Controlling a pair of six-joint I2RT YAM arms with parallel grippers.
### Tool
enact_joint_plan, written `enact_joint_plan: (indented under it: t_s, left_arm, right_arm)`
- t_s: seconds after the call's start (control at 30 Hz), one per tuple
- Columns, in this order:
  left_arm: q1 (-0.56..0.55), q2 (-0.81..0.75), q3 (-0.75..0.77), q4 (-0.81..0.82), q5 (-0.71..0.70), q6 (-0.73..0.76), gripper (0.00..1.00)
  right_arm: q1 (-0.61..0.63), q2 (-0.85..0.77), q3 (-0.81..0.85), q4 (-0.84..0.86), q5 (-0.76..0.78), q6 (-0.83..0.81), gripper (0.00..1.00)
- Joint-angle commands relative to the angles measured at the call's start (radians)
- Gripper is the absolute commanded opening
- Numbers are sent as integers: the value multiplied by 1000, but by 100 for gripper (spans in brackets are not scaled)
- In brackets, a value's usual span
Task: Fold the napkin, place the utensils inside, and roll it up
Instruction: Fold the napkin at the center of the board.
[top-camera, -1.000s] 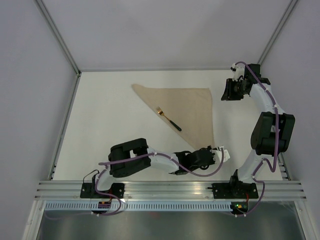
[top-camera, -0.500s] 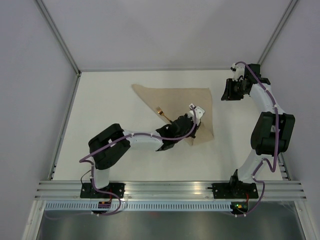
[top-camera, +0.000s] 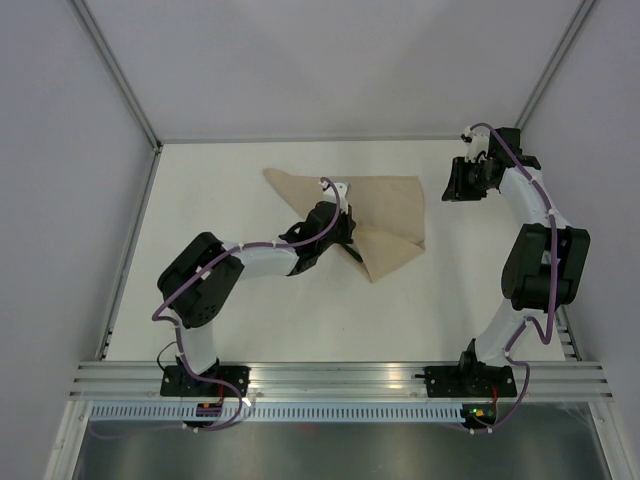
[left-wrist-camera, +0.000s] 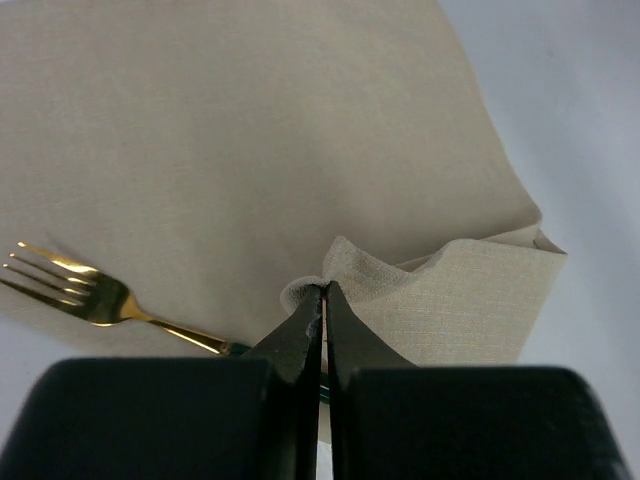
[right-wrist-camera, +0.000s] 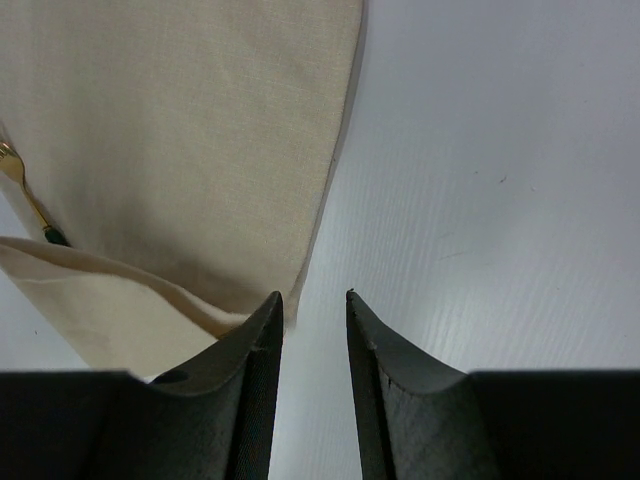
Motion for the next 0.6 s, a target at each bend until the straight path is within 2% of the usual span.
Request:
enact_joint_plan:
  t_s: [0.0, 0.57]
  left_arm:
    - [33, -46, -7, 4, 26, -81, 2]
    - [165, -34, -21, -3, 59, -127, 2]
  right_arm:
    - [-4, -32, 2, 6, -20, 10, 38]
    - [-1, -28, 3, 5, -21, 9, 38]
